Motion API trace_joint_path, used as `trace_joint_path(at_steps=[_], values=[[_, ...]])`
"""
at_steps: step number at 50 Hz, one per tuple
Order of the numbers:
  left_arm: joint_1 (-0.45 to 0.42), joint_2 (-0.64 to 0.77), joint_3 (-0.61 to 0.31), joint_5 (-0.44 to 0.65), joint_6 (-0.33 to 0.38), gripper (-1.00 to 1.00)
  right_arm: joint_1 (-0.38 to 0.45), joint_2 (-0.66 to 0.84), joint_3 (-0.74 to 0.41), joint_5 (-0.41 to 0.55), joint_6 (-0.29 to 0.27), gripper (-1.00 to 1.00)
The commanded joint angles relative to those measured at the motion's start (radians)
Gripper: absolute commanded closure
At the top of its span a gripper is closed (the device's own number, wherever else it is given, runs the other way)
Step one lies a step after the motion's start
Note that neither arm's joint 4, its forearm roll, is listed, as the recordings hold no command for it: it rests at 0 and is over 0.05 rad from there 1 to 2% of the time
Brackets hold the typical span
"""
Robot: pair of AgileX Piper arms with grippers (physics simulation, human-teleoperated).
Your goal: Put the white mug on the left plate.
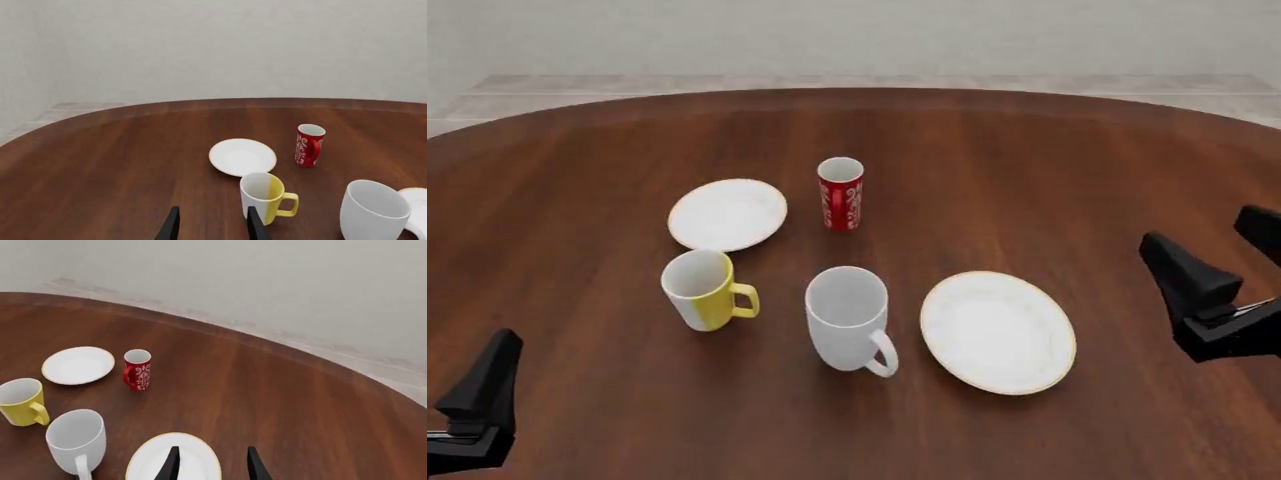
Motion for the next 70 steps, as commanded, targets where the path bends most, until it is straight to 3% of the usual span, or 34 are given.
trace_joint_path(at_steps=[1,15,54,70], values=[[0.000,0.000,0.000,0.000,0.000,-1.00,0.060,0.112,-0.087,0.024,-0.046,-1.00],[0.000,0.000,0.000,0.000,0.000,-1.00,0.111,0.169,-0.136,0.034,-0.086,-1.00],[0.000,0.000,0.000,0.000,0.000,-1.00,0.272,0.262,-0.192,0.022,-0.062,-1.00],[0.000,0.000,0.000,0.000,0.000,-1.00,0.321,0.300,-0.169,-0.026,-0.020,-1.00]])
